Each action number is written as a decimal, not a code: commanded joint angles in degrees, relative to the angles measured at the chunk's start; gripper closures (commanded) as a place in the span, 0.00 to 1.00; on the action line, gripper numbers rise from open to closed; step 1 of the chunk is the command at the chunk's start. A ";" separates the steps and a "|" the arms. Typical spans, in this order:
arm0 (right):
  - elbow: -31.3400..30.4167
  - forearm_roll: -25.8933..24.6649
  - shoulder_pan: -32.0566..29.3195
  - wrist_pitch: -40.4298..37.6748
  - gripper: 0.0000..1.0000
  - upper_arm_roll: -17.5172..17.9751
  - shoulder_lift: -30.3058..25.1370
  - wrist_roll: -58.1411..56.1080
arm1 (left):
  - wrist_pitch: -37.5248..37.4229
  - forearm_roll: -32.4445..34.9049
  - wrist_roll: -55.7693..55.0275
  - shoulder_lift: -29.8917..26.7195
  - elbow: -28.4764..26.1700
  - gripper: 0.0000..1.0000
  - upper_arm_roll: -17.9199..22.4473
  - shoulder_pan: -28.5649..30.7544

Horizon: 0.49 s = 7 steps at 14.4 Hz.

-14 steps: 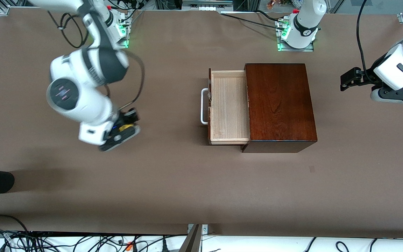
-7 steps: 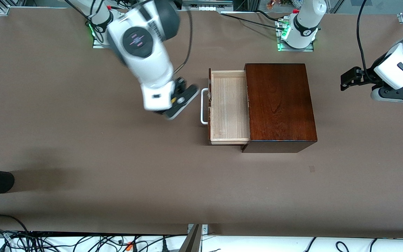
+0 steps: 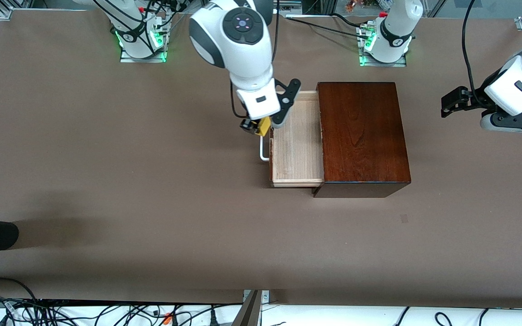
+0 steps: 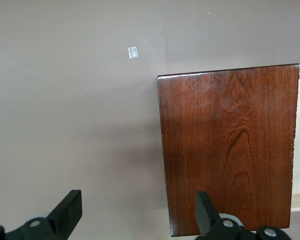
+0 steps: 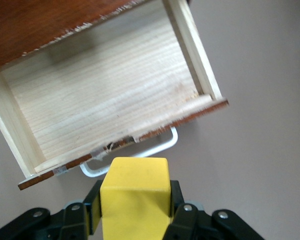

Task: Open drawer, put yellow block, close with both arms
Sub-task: 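Carry the yellow cube with the right gripper over the open drawer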

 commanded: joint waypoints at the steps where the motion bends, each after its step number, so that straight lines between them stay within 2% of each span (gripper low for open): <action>1: 4.24 -0.56 1.61 -0.36 0.58 -0.02 2.31 -4.77 | 0.50 0.55 1.15 -1.13 -0.82 0.00 -0.12 -0.18; 4: 4.42 -0.56 2.14 0.61 0.58 2.00 3.71 -7.50 | 0.59 0.47 1.15 -1.04 -0.82 0.00 -0.12 -0.09; 7: 5.99 -0.64 3.90 1.05 0.58 2.00 6.78 -7.77 | 0.59 0.47 1.15 -1.04 -0.82 0.00 -0.12 -0.18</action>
